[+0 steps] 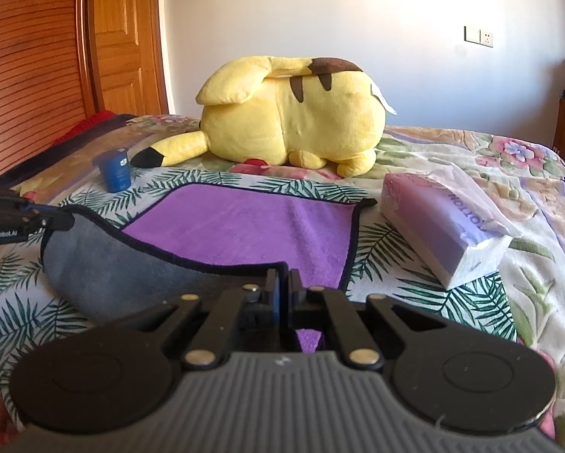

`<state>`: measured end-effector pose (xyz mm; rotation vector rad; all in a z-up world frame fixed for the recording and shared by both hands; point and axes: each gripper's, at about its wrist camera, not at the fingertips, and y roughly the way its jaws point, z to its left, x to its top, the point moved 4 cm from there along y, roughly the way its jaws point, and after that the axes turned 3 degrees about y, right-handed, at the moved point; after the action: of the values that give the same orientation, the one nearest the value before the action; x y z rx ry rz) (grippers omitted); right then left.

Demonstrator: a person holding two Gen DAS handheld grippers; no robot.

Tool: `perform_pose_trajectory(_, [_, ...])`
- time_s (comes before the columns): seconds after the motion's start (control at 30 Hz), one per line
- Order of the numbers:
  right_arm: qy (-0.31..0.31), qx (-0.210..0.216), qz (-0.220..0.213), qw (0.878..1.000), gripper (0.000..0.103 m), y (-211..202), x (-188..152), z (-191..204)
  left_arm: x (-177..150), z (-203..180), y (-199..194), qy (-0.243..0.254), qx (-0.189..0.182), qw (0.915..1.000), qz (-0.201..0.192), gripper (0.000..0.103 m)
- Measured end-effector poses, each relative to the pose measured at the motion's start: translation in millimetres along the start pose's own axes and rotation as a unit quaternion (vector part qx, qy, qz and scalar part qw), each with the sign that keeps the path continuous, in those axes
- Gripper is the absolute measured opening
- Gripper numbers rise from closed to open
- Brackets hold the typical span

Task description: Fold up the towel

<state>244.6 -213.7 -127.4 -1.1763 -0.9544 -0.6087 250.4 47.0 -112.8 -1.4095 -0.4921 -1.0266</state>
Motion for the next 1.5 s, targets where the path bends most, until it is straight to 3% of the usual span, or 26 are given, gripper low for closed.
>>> perform_pose_trajectory(0.7, [0.017, 0.009, 0.002, 1.0, 0.005, 20, 6, -12, 10, 7, 12, 0.005, 0.0, 1.0, -0.008, 0.005])
perform_pose_trajectory(1.1, [0.035, 0.021, -0.025, 0.999, 0.005, 9, 26, -16, 35, 1, 1, 0.01, 0.014, 0.9992, -0.035, 0.005])
perform_pose_trajectory(1.23, [0.024, 0.016, -0.039, 0.999, 0.005, 7, 36, -17, 45, 1, 3, 0.015, 0.041, 0.9979, -0.048, 0.005])
perform_pose_trajectory(1.5, [0.04, 0.02, -0.046, 0.998, 0.005, 18, 49, -26, 63, 4, 10, 0.028, 0.033, 0.9974, -0.058, 0.005])
